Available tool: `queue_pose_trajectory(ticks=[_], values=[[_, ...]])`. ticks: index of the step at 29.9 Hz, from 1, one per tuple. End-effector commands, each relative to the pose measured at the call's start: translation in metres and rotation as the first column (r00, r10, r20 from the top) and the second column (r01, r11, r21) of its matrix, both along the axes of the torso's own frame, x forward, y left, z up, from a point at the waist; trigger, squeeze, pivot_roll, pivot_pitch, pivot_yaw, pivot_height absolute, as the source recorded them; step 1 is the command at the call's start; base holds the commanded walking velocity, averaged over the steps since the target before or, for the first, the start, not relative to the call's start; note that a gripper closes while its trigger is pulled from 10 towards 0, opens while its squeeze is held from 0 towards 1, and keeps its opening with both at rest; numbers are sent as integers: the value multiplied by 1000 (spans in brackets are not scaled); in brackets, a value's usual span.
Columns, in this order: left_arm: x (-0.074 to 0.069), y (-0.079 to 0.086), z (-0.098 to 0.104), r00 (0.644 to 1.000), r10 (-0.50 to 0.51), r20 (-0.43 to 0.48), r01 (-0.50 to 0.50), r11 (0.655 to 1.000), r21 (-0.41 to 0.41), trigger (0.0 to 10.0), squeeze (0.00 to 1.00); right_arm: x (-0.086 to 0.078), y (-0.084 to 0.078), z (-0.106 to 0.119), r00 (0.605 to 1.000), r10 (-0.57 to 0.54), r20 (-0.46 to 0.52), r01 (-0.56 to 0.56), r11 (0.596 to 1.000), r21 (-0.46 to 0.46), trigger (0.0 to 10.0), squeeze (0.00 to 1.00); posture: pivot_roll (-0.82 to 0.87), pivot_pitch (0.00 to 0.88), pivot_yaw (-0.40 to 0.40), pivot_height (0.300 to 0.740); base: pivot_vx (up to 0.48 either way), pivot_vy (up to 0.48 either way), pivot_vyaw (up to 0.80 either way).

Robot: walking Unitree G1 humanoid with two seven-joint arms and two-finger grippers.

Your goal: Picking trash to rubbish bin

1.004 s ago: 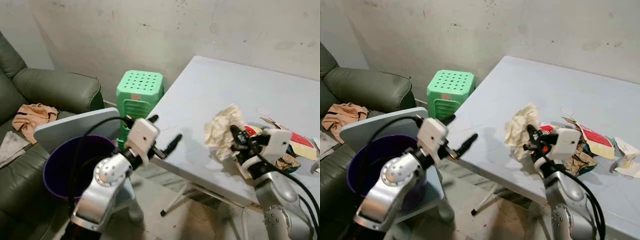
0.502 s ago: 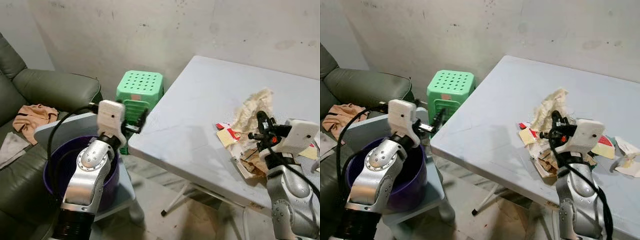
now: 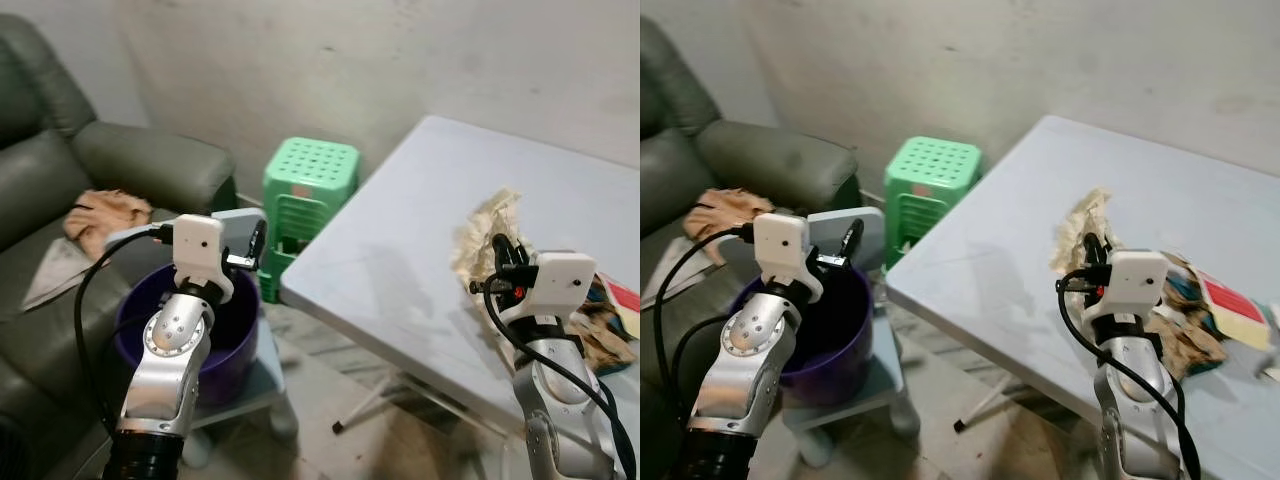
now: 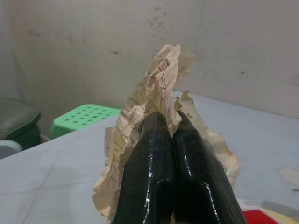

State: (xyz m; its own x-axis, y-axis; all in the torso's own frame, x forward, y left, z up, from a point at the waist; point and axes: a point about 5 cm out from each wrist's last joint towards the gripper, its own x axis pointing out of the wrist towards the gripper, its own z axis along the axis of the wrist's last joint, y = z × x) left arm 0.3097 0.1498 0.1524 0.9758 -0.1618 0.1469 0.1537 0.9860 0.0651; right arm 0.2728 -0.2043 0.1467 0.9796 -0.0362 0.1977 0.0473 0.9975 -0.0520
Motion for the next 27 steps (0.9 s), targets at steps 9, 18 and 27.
queue_pose_trajectory(ticks=[9,18,27], values=[[5,2,-3,1000,17,-21,-18,999,-34,10000,0,2,-5,0,1000,-8,1,8,1000,-18,10000,0,5,0,-3,740,0,0,800],[8,8,-8,997,37,-67,-37,999,-2,10000,0,7,-8,-1,1000,16,-21,-16,999,-40,10000,0,13,4,-13,740,0,0,800],[9,10,-5,998,38,-56,-38,999,10,10000,0,9,-10,-3,999,27,-30,-28,998,-52,10000,0,22,5,-20,740,0,0,800]])
